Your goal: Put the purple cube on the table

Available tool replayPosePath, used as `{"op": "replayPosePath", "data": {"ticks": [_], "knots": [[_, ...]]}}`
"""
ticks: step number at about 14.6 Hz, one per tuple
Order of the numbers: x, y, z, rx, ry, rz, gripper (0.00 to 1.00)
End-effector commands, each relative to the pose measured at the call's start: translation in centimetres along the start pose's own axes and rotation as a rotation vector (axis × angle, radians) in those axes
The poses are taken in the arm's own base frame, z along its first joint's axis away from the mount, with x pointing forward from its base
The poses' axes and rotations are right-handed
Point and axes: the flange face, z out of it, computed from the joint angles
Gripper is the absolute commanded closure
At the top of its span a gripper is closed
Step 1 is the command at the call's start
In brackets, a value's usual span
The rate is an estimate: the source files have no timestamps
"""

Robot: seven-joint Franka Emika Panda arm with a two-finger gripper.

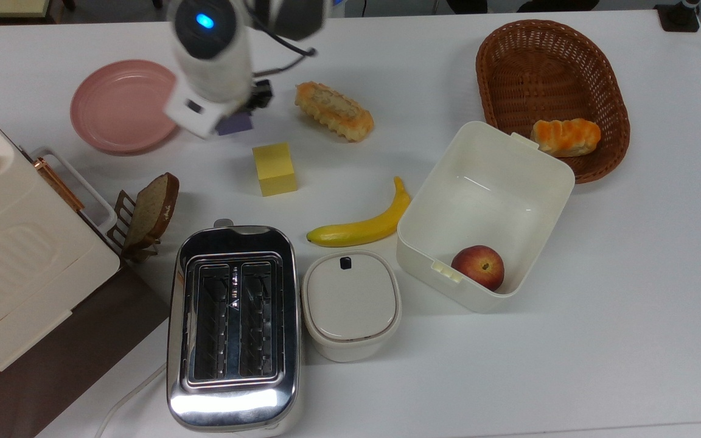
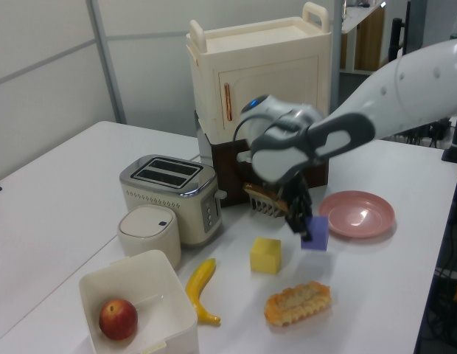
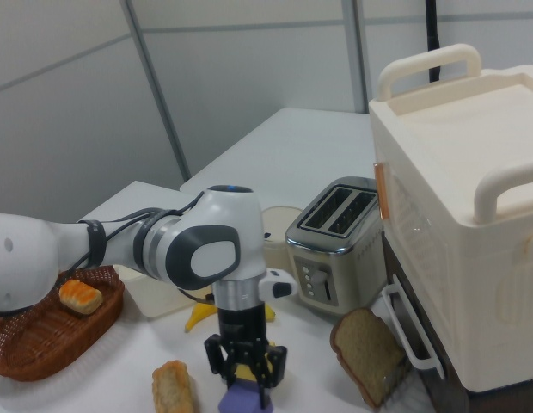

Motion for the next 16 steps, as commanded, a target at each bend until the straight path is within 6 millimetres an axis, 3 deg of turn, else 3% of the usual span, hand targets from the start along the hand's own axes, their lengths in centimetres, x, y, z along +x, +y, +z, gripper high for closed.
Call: {"op": "replayPosePath", "data": {"ticks": [1,2,3,4,5,9,14,16], "knots": [[1.7,-2.4,1.3,0.008,-0.028,0.069,0.96],[2.8,-2.8,0.7,0.012,0.037,0.11,0.81],[3.6,-3.1,0.1,0.013,0.098,0.146,0.32],[4.1,-3.3,-0.4,0.006,0.138,0.188,0.0],[4.2,-3.5,-0.6,0.006,0.141,0.188,0.0],[3.6,-4.9,-5.0,0.015,0.196,0.222,0.0],[1.0,-8.8,-13.4,0.032,0.183,0.219,0.0],[-0.2,-9.7,-16.1,0.05,0.208,0.314,0.0]]}}
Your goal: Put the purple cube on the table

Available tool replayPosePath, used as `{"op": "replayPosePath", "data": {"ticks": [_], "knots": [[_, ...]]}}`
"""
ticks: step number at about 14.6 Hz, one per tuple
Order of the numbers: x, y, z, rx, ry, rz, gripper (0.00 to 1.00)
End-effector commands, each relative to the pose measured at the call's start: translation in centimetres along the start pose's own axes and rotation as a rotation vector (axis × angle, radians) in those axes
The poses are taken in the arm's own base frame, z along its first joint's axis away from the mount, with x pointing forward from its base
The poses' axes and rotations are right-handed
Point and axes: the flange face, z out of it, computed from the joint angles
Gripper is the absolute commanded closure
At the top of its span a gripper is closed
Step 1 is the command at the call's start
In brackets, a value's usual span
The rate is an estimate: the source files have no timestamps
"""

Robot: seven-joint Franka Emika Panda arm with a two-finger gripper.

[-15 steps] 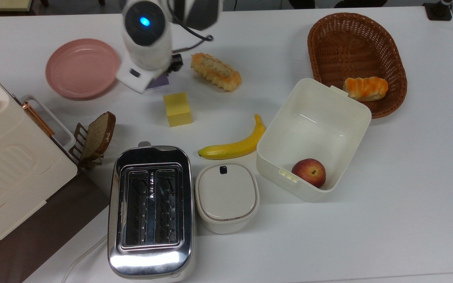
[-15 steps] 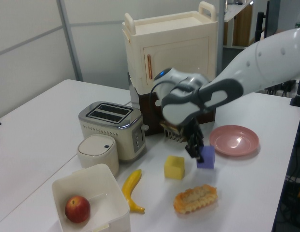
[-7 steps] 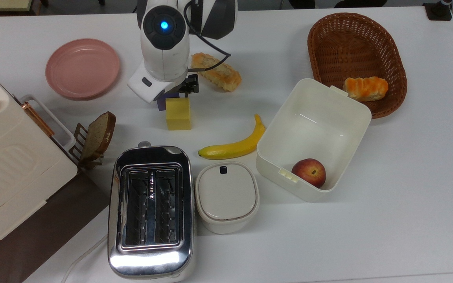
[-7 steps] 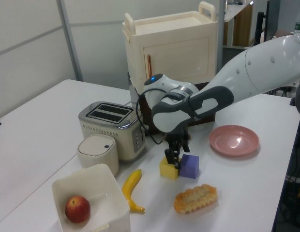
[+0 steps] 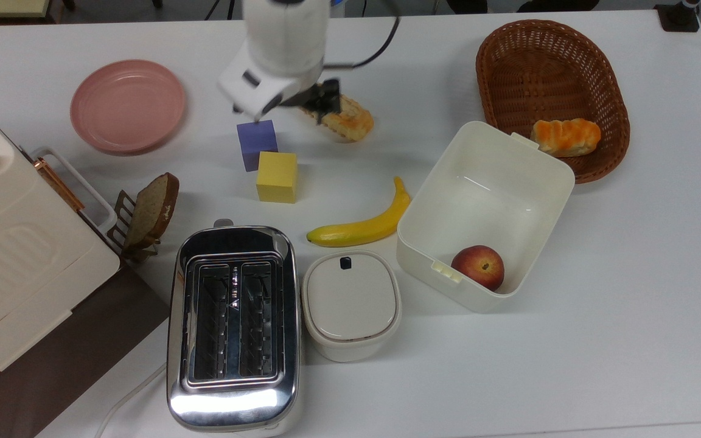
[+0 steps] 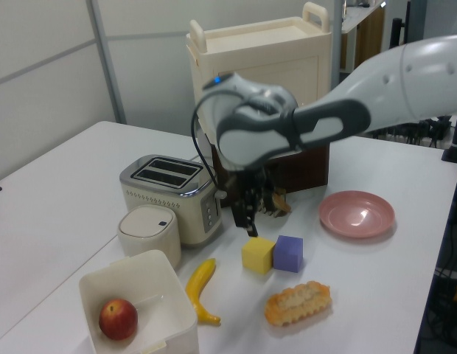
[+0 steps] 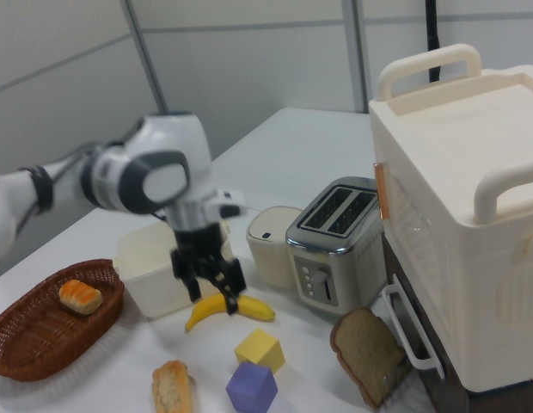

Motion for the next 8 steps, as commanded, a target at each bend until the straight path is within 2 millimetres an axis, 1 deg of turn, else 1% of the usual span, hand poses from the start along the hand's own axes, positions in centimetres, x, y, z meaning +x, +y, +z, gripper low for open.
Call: {"op": "replayPosePath", "data": {"ticks": [1,2,3,5,7,8], "knots": [[-2.3,-1.6,-5.8,0.032,0.041,0.143,0.0],[-3.0,-1.1,-7.0,0.044,0.063,0.156,0.0],[-3.7,-0.2,-7.9,0.055,0.07,0.165,0.0],[-5.3,0.5,-9.3,0.059,0.046,0.172,0.0],[-6.3,1.6,-10.4,0.074,0.063,0.193,0.0],[-6.4,1.7,-10.6,0.076,0.068,0.193,0.0]]}}
